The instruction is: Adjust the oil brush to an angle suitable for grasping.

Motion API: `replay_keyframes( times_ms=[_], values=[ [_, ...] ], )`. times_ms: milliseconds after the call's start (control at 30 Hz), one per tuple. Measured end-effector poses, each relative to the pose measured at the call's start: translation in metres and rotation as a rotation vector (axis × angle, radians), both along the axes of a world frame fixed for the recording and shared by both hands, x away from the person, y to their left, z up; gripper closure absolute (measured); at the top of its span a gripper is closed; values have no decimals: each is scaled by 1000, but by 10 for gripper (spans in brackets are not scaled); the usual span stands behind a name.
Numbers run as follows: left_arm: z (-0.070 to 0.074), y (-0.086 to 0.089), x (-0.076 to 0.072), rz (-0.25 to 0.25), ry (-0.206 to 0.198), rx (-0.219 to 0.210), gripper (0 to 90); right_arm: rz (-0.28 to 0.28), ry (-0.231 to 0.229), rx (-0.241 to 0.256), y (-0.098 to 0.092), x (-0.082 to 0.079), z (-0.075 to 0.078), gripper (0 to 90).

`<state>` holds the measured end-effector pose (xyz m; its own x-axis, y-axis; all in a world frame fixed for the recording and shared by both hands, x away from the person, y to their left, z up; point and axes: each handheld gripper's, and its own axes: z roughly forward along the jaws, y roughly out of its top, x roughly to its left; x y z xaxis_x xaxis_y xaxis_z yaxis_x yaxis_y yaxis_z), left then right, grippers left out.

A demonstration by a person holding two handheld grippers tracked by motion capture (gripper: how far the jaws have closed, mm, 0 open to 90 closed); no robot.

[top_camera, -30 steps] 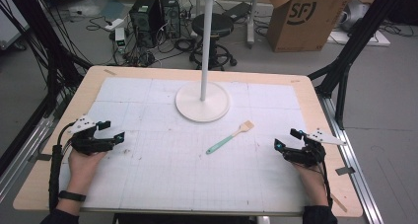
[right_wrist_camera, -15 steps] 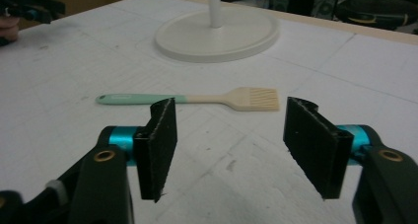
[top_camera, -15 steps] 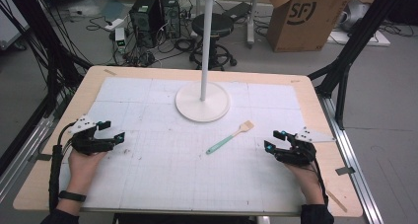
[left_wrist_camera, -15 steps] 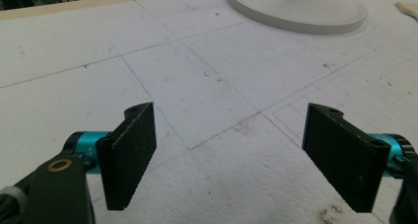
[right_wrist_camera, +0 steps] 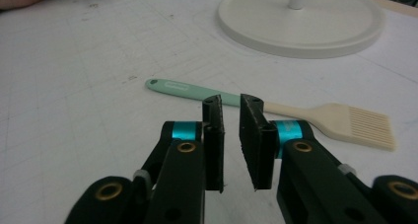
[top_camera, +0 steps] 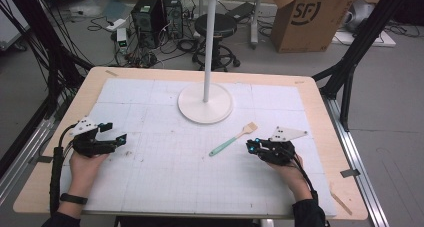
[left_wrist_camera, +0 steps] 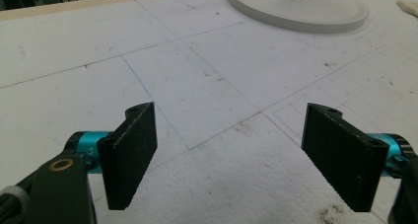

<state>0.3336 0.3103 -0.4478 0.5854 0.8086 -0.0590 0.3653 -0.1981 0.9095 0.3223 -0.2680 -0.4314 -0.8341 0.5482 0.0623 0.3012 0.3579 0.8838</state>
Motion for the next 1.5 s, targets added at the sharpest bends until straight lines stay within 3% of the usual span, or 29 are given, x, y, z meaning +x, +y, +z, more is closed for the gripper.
replay_keyframes(
  times_ms=[200,533,767,967,1233,1500],
  values=[
    [0,0,0,-2,0,0,221,52,26,-31,22,10,-4,894],
    [0,0,0,-4,-1,0,223,159,68,-115,59,20,-13,895],
    [0,-1,0,-4,-2,3,222,190,74,-174,83,26,-16,895],
    [0,0,0,-5,-2,3,223,179,71,-191,96,33,-17,895],
    [0,-1,0,-6,-1,4,223,118,56,-213,113,49,-16,895],
    [0,-2,-1,-6,-5,9,222,61,61,-213,117,61,-17,895]
  ],
)
